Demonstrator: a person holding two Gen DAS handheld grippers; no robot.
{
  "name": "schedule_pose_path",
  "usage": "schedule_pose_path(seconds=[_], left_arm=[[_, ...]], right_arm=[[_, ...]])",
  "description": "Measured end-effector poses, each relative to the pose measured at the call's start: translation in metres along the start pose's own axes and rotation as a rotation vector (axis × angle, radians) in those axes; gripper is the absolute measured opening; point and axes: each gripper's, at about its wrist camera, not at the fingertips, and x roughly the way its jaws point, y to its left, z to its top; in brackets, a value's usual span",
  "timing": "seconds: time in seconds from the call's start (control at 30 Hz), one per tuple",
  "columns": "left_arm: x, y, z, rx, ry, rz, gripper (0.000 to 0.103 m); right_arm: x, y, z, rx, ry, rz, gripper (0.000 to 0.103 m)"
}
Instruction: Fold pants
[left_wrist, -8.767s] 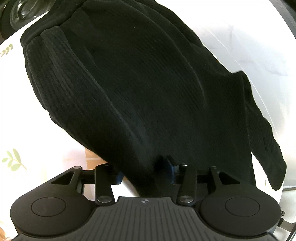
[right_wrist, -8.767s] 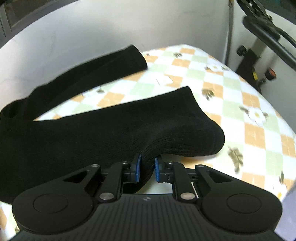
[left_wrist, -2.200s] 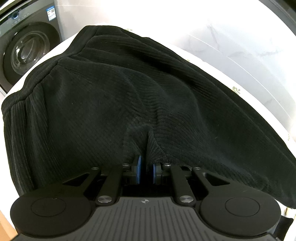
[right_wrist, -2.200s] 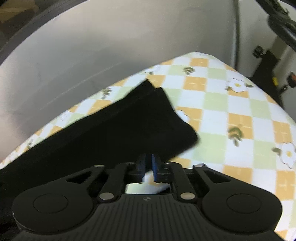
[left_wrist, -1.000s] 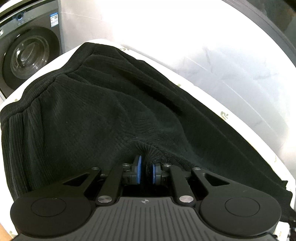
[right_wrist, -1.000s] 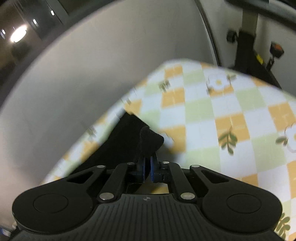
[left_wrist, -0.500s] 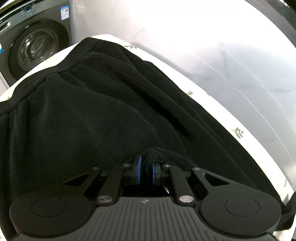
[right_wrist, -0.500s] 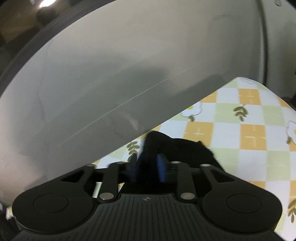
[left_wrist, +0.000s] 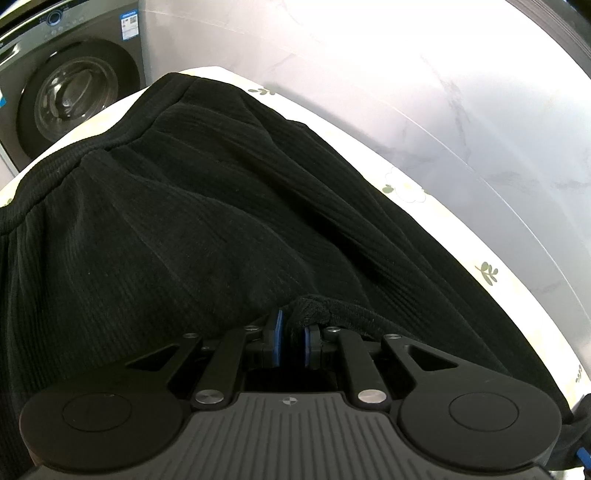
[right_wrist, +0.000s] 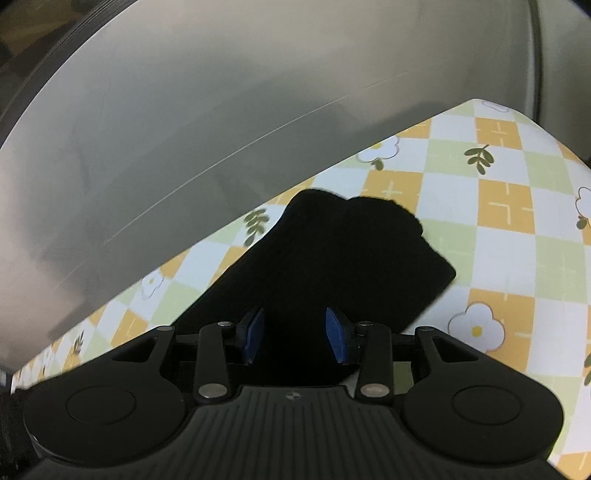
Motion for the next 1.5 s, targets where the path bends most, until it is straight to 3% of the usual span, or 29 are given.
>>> schedule_pose_path(seconds=[0.17, 0.57, 0.63, 0.7, 0.73, 0.83, 0.9, 1.0, 1.07, 1.13, 1.23, 1.4, 1.5], left_arm=[[-0.003, -0.001, -0.005, 0.000, -0.006, -0.001, 0.013], [-0.009, -0.002, -0.013, 0.017, -0.030, 0.003, 0.015], [-0.009, 0.000, -0.014, 0.016, -0.031, 0.000, 0.015], [-0.009, 0.003, -0.013, 0.009, -0.026, -0.007, 0.015], [-0.009, 0.005, -0.012, 0.004, -0.022, -0.012, 0.015], [-0.008, 0.013, -0.008, -0.019, -0.004, -0.029, 0.015], [-0.009, 0.017, -0.005, -0.035, 0.007, -0.040, 0.014], [-0.011, 0.025, -0.002, -0.057, 0.018, -0.056, 0.013], [-0.011, 0.029, -0.002, -0.056, 0.023, -0.062, 0.013], [-0.011, 0.032, -0.002, -0.045, 0.030, -0.066, 0.013], [-0.013, 0.035, -0.001, -0.048, 0.048, -0.073, 0.013], [-0.013, 0.036, 0.000, -0.022, 0.046, -0.063, 0.013], [-0.013, 0.038, 0.001, -0.007, 0.041, -0.056, 0.013]], right_arm=[[0.014, 0.005, 0.014, 0.043, 0.028, -0.018, 0.045], [0.046, 0.041, 0.040, 0.001, 0.122, -0.182, 0.051], [0.051, 0.049, 0.043, -0.027, 0.139, -0.225, 0.046], [0.050, 0.055, 0.043, -0.059, 0.140, -0.266, 0.023], [0.045, 0.057, 0.043, -0.056, 0.129, -0.270, 0.019], [0.017, 0.058, 0.050, -0.006, 0.084, -0.232, 0.014], [-0.014, 0.061, 0.059, 0.031, 0.036, -0.162, 0.013], [-0.087, 0.072, 0.066, 0.021, -0.148, 0.013, 0.013], [-0.110, 0.064, 0.058, 0.001, -0.197, 0.028, 0.013], [-0.094, 0.038, 0.050, 0.040, -0.067, -0.056, 0.013], [-0.086, -0.012, 0.031, 0.254, 0.032, -0.011, 0.013], [-0.072, -0.059, -0.006, 0.393, 0.137, -0.042, 0.014], [-0.073, -0.072, -0.024, 0.402, 0.155, -0.061, 0.020]])
